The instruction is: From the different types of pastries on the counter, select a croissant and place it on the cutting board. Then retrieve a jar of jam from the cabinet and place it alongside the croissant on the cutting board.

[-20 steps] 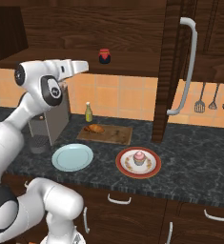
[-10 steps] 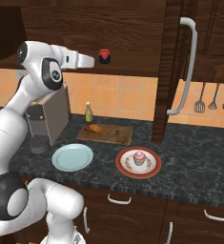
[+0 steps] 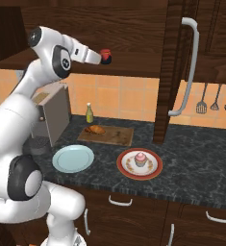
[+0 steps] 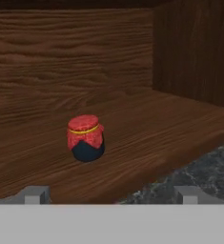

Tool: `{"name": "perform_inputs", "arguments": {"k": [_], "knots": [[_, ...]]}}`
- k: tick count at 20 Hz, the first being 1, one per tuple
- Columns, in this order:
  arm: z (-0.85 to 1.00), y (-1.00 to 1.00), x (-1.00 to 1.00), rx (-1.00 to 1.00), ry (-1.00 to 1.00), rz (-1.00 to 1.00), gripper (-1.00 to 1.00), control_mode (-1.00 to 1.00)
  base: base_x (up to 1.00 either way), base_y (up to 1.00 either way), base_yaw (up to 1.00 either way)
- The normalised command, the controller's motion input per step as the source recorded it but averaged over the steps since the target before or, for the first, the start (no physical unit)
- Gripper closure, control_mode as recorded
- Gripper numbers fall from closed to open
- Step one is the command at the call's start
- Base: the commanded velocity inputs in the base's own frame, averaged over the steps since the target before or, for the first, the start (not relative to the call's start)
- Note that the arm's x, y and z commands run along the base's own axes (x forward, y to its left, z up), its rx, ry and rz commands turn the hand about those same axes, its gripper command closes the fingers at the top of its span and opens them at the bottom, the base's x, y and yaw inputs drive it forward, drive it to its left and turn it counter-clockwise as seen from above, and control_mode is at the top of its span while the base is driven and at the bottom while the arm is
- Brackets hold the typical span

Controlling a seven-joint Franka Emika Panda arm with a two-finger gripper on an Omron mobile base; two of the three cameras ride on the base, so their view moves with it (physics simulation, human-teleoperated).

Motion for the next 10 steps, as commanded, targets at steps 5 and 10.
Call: {"name": "perform_inputs", "arguments": {"k": [5, 10], "knots": [[-0.07, -0.08, 0.17, 0.0, -0.03, 0.21, -1.0, -1.0, 0.0, 0.0, 0.0], [-0.1, 0.0, 0.04, 0.0, -0.01, 0.14, -1.0, -1.0, 0.0, 0.0, 0.0]]}}
